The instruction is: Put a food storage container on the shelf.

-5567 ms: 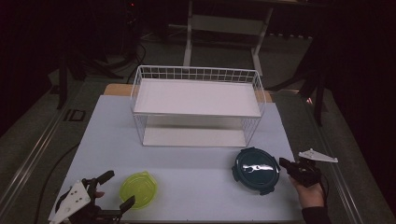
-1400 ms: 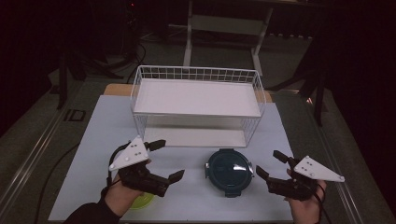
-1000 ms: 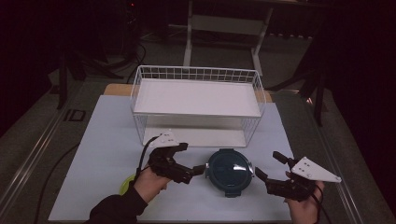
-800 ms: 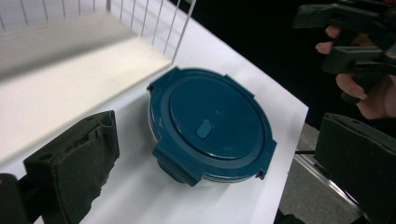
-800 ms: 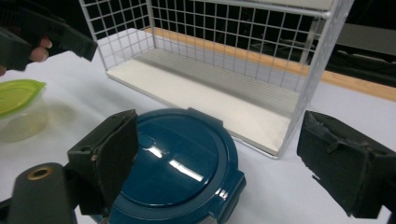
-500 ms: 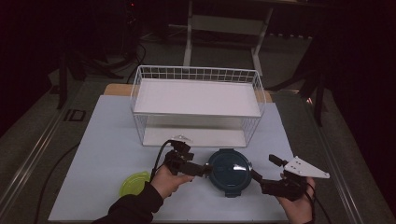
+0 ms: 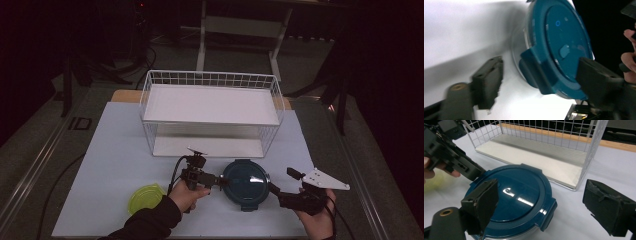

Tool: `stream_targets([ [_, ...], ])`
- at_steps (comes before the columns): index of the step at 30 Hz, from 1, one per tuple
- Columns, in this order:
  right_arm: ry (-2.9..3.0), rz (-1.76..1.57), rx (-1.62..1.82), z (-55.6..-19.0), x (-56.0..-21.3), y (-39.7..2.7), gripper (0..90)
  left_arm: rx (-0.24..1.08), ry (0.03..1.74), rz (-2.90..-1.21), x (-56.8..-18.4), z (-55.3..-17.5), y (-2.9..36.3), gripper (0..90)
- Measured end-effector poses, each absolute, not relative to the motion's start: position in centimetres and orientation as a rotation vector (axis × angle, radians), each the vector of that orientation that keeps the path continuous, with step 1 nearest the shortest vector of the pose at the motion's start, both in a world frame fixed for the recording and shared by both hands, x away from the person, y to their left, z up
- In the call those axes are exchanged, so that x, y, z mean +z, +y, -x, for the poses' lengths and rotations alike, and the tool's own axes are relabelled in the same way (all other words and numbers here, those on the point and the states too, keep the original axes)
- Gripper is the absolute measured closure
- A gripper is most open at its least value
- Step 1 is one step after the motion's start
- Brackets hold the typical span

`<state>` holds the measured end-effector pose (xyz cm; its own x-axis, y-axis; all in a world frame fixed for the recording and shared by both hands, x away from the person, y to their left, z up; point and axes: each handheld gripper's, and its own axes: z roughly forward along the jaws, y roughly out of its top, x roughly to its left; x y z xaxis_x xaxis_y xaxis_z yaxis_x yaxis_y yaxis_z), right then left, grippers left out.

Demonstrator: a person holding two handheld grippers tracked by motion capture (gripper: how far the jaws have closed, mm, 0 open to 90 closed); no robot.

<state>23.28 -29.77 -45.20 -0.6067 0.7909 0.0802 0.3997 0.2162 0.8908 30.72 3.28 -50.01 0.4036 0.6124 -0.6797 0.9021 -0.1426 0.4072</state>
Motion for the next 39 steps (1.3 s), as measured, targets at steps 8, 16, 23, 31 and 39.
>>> stream_targets([
  [8, 2.113, -1.111, 1.35, -23.3, -45.3, -29.9, 13.7, -0.56, 1.356, -1.807, -50.9, -31.1, 3.3, 42.4],
  [16, 2.152, -1.152, 1.324, -23.7, -45.8, -29.9, 15.0, -0.731, 1.369, -1.716, -51.9, -31.6, 3.6, 50.9],
  [23, 2.248, -1.384, 1.315, -25.1, -47.0, -30.6, 24.5, -0.755, 1.363, -1.703, -52.1, -31.7, 3.8, 52.1],
  [31, 2.32, -1.812, 1.432, -27.9, -49.3, -32.4, 33.5, -0.746, 1.353, -1.712, -52.0, -31.7, 3.8, 52.2],
  [39, 2.352, -1.955, 1.462, -28.9, -50.2, -32.5, 41.5, -0.728, 1.346, -1.72, -51.9, -31.6, 3.7, 52.0],
])
